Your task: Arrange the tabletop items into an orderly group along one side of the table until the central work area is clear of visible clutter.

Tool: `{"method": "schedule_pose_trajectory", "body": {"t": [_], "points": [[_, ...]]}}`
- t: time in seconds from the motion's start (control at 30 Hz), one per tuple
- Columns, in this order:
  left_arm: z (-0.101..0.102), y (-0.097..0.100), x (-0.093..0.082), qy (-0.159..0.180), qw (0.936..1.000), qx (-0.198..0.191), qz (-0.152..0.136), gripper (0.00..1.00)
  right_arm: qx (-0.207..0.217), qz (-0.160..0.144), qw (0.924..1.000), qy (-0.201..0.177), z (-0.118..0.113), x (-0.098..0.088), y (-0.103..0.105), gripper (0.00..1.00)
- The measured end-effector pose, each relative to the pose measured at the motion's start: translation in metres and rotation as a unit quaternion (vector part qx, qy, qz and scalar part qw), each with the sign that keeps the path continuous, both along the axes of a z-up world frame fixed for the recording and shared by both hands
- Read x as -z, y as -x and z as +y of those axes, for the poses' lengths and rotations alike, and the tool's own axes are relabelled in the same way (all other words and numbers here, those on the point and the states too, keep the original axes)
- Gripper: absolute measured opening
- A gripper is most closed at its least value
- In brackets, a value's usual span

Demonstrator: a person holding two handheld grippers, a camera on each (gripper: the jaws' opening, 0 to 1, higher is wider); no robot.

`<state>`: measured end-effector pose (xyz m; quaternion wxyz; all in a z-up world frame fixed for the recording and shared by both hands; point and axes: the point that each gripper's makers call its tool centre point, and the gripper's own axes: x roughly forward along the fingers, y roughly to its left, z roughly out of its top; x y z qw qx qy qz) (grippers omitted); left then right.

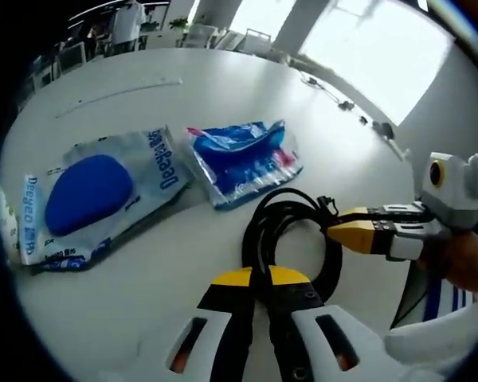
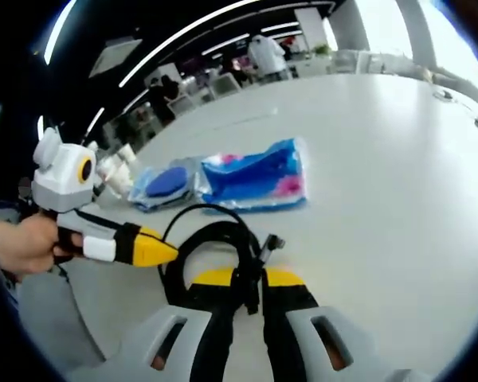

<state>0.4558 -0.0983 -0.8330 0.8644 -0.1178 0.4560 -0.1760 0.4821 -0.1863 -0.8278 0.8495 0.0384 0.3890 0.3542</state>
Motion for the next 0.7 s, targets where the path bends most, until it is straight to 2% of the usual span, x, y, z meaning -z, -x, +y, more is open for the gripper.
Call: {"method": "schedule_pose_trajectory", "body": {"t": [0.7], "points": [[-0.0002, -0.0005, 0.0001, 0.004, 1.0000, -0.008, 0.001, 0.00, 0.005, 0.001, 1.0000, -0.004, -0.0003, 0.0029, -0.0007, 0.09]]}}
